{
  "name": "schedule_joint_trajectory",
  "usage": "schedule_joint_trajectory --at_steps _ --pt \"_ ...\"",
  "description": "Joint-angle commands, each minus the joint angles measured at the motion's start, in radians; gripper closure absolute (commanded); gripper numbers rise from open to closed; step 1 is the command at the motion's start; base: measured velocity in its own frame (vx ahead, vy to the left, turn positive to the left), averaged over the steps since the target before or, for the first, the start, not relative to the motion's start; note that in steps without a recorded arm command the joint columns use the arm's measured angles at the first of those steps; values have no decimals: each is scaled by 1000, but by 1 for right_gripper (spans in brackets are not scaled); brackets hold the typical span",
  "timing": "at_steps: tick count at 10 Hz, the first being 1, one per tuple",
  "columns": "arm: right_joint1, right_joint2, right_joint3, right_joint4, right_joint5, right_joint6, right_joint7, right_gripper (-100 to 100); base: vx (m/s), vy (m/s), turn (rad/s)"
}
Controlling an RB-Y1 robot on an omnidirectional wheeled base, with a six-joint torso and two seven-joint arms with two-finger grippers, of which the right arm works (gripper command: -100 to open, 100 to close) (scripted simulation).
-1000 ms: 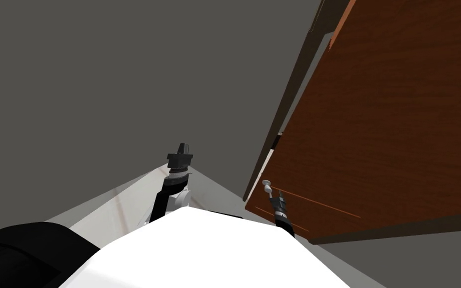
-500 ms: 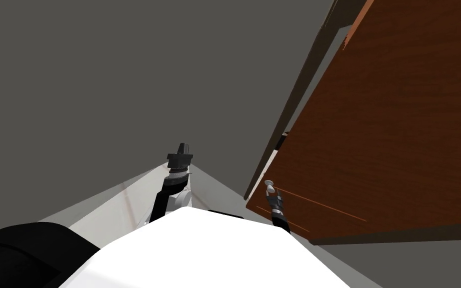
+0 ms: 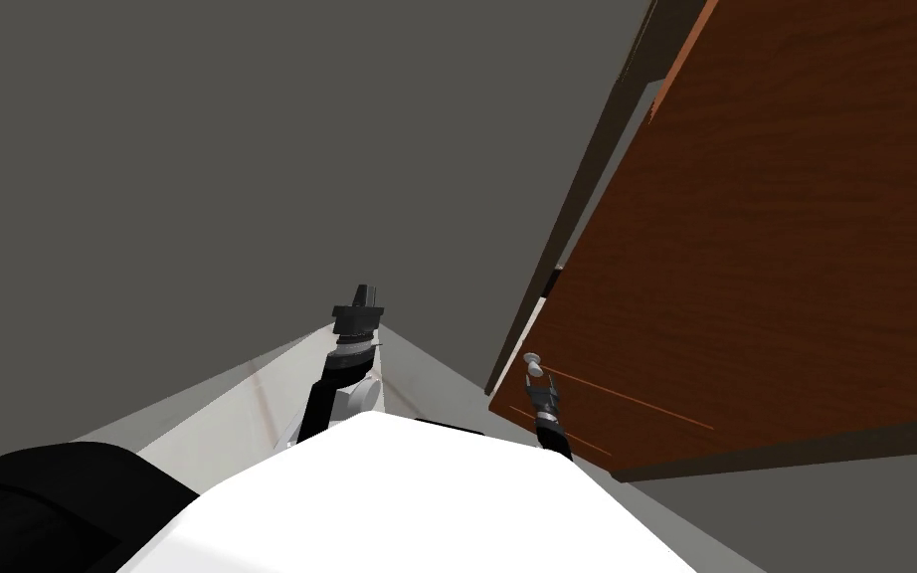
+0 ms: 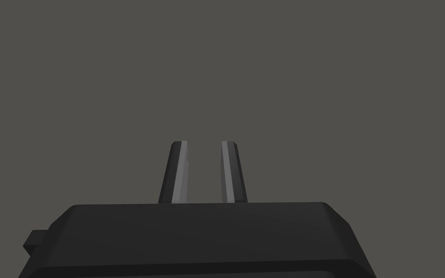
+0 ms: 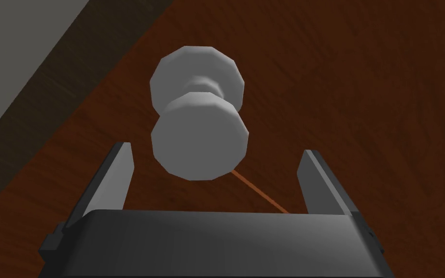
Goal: Pull the door open
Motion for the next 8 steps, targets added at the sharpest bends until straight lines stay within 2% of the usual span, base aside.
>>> schedule_joint_trajectory --at_steps 1,4,5,7,8 --pt "-4 3 12 -6 -22 8 -50 -100 -44 -5 11" --pt "-12 10 34 -15 -60 20 -128 -100 -59 -14 13" --pt "-12 10 34 -15 -60 20 -136 -100 -45 -5 6" --pt "-21 16 54 -23 -97 32 -202 -100 -67 -12 13" --pt "-21 16 54 -23 -97 32 -219 -100 -61 -12 7"
